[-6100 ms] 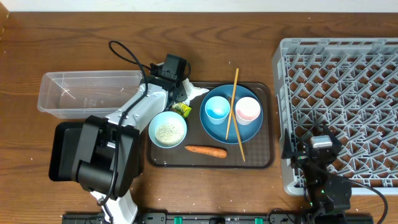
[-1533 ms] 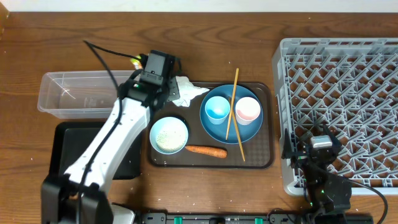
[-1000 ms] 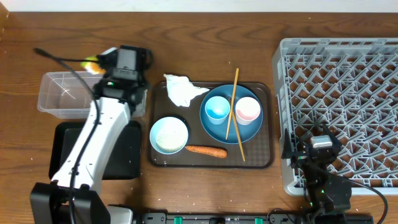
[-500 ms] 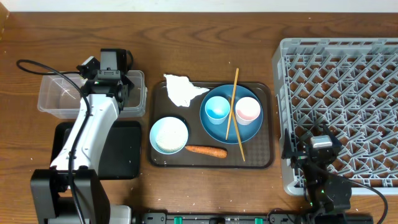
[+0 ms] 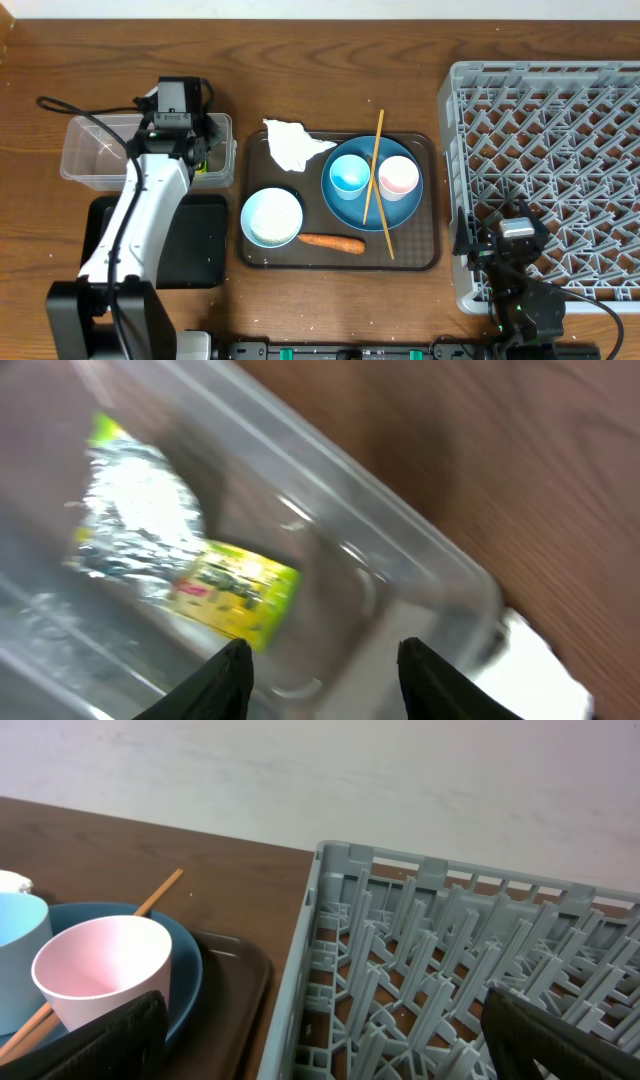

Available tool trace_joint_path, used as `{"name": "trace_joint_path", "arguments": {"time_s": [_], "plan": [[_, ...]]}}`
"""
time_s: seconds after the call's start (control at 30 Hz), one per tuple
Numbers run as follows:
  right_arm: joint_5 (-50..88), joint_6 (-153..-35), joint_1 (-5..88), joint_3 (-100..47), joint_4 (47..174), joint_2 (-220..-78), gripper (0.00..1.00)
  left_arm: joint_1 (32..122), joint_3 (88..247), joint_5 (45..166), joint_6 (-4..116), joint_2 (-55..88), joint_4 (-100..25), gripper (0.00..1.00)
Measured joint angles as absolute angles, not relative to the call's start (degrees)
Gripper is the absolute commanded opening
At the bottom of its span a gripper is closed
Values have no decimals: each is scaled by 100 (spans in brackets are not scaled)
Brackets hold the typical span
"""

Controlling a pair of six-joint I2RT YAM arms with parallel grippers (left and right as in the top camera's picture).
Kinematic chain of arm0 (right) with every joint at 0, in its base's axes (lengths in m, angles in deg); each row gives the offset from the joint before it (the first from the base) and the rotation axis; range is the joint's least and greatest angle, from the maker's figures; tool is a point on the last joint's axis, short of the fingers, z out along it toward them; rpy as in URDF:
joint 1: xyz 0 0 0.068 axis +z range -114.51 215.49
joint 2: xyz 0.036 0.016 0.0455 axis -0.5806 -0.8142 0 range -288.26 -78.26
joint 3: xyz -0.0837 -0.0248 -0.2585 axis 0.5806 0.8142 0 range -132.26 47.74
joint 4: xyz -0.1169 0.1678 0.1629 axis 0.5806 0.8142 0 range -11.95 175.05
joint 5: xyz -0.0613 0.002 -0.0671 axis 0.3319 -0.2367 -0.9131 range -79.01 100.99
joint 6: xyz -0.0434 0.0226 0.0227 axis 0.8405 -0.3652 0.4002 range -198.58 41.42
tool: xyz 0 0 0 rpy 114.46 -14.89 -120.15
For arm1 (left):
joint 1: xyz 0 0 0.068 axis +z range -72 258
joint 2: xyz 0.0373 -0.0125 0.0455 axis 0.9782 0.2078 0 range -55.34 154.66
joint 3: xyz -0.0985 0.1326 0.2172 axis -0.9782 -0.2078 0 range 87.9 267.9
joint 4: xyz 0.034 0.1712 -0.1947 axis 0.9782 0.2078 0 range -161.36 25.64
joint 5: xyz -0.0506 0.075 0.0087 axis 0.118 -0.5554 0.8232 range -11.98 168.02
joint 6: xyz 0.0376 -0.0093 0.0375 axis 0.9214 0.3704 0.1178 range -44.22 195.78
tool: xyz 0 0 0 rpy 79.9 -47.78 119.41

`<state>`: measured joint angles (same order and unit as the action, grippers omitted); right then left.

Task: Sort waste into correct bins and load items into the dishwasher rack
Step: 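Carry the foil and wrapper left and drop into the clear bin, then move the left gripper back over the white tissue on the tray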

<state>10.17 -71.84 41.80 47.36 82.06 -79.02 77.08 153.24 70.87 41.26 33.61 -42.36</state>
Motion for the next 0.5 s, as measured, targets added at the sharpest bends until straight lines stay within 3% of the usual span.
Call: {"name": "trace_joint_path", "arguments": {"time_s": [0.5], "plan": [[1017,-7184,4180,4736,8206,-7902,99,6383,15324,7683,5328,3262,-4617,51]]}}
